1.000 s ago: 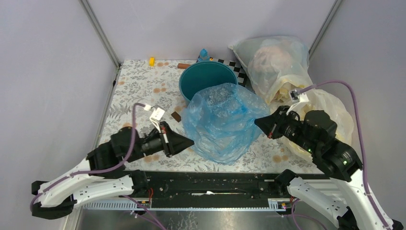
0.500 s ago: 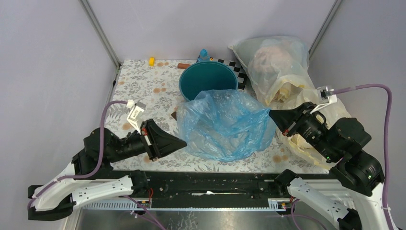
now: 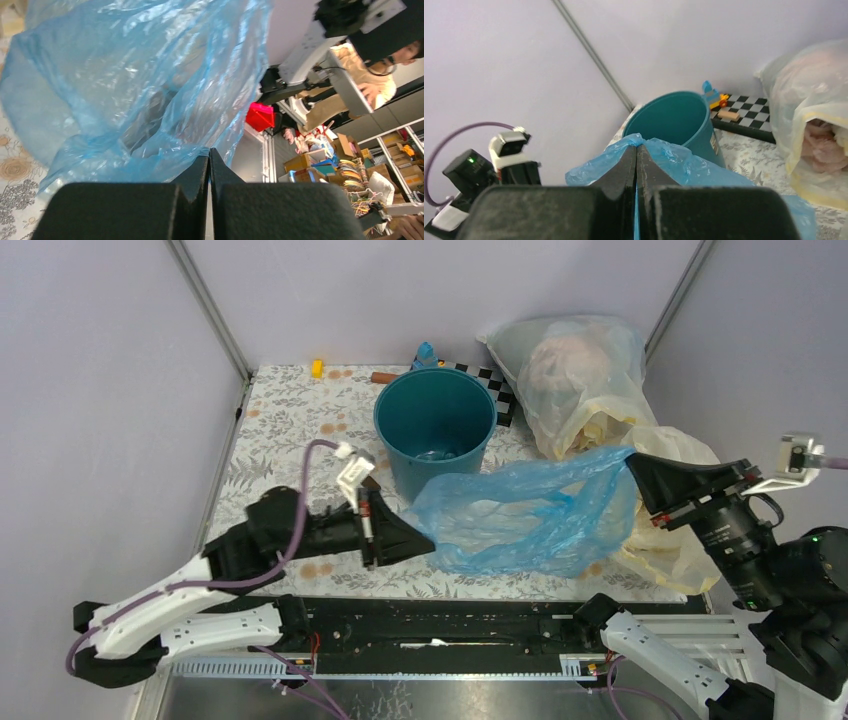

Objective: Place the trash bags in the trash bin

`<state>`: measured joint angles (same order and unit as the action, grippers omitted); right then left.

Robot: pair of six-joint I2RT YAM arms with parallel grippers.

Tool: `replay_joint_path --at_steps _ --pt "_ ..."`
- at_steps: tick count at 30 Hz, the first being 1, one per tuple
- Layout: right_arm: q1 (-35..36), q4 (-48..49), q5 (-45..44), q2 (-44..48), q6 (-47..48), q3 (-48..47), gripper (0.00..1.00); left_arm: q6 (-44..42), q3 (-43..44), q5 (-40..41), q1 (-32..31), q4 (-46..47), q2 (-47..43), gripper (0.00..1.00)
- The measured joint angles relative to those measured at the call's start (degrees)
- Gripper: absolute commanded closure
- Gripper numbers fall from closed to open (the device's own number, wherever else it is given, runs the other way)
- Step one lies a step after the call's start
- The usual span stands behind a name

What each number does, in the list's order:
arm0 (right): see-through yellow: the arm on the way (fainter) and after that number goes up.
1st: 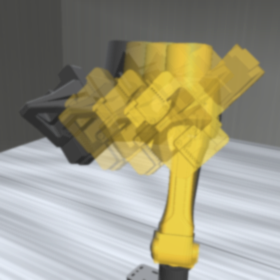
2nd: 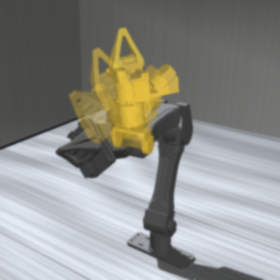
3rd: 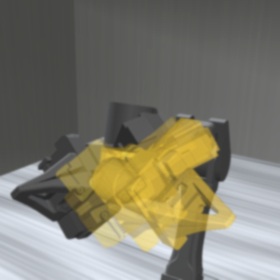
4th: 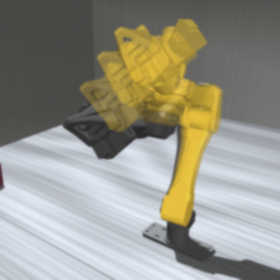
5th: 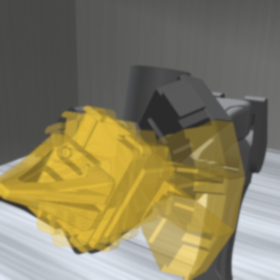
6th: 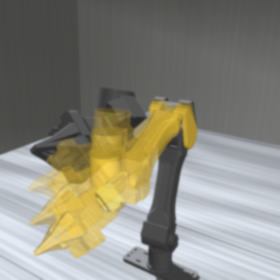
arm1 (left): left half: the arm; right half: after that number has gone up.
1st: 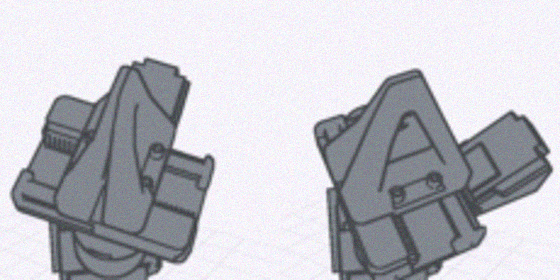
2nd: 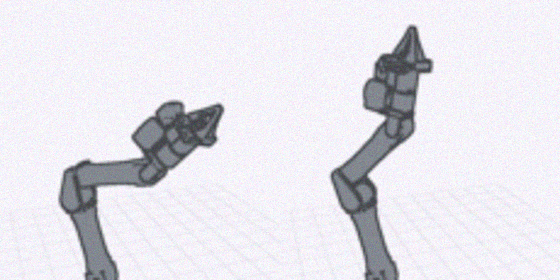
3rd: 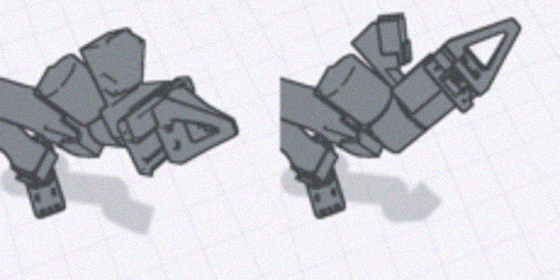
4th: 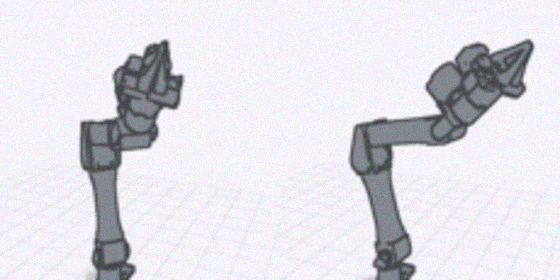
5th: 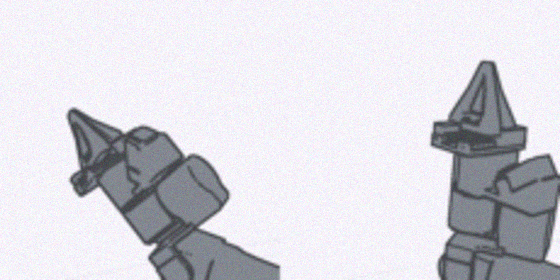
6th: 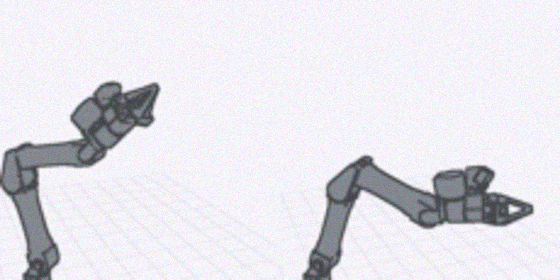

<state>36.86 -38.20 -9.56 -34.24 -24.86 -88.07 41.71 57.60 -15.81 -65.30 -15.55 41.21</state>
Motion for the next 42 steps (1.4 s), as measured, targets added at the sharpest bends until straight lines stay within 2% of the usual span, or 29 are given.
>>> replay_joint_path --at_steps 7,15,20,28,34,42 --pt "0.0 -0.04 -2.71 0.0 1.42 1.03 1.0 -0.96 -0.11 3.1 0.0 -1.11 9.86 0.99" --pt "0.0 1.14 -0.15 -1.7 -0.22 18.16 1.0 -1.2 -2.64 13.35 0.0 -3.3 9.42 1.0" --pt "0.0 4.92 0.11 -6.64 -1.75 29.29 1.0 -1.66 -6.23 19.63 0.0 -2.27 13.6 1.0" --pt "0.0 14.45 -0.5 -17.75 -2.95 35.19 1.0 -2.84 -12.39 26.69 0.85 3.87 22.12 1.0" --pt "0.0 25.07 -0.15 -25.27 -3.98 38.51 1.0 -3.3 -15.1 24.79 9.55 9.42 26.25 1.0" --pt "0.0 41.75 1.86 -36.39 -5.29 40.06 1.0 -4.66 -16.15 20.7 18.99 13.99 26.77 1.0"
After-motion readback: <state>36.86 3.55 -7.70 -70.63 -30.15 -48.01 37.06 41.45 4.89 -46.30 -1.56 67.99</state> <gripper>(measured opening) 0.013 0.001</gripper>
